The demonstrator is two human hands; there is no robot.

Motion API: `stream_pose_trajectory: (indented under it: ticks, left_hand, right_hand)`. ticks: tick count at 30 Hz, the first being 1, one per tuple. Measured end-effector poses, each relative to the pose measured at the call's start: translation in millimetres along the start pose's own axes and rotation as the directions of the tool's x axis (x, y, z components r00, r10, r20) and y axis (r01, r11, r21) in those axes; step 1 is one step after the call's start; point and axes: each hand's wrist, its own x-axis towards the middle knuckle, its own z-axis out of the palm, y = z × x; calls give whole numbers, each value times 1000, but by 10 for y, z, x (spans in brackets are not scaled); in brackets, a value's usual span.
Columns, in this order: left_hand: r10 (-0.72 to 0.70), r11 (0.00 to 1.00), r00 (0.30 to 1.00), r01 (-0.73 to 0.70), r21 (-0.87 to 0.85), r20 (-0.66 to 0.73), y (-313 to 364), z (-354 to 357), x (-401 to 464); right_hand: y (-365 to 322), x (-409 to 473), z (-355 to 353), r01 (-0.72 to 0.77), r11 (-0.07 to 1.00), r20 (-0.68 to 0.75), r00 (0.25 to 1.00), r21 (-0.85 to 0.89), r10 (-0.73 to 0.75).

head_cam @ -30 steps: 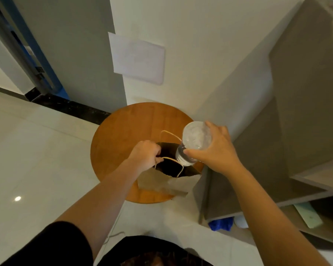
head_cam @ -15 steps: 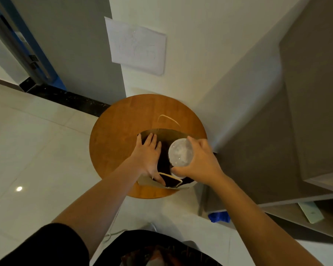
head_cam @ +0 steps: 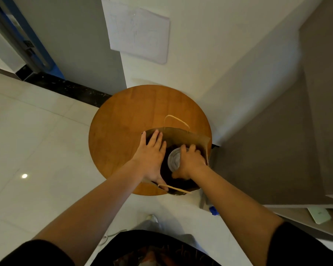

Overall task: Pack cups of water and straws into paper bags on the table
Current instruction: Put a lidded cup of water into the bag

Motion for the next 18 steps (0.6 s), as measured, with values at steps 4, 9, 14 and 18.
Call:
stream_pose_trajectory:
  ticks: [4, 9, 14, 18]
  left_hand:
    - [0, 1000, 1000, 0, -18, -8, -67, 49, 8]
    - [11, 1000, 1000, -12, -29, -14, -66, 50, 51]
    - [14, 999, 1000, -15, -39, -23, -105, 28, 85]
    - [15, 999, 1000, -16, -41, -22, -105, -23, 96]
  right_hand:
    - [50, 245, 204, -92, 979, 110, 991, 183, 72]
    - [25, 446, 387, -147, 973, 159, 980, 177, 120]
    - [-9, 555, 423, -134, 981, 153, 982, 142, 112]
    - [-42, 593, 323, -135, 990, 168, 978, 47, 126]
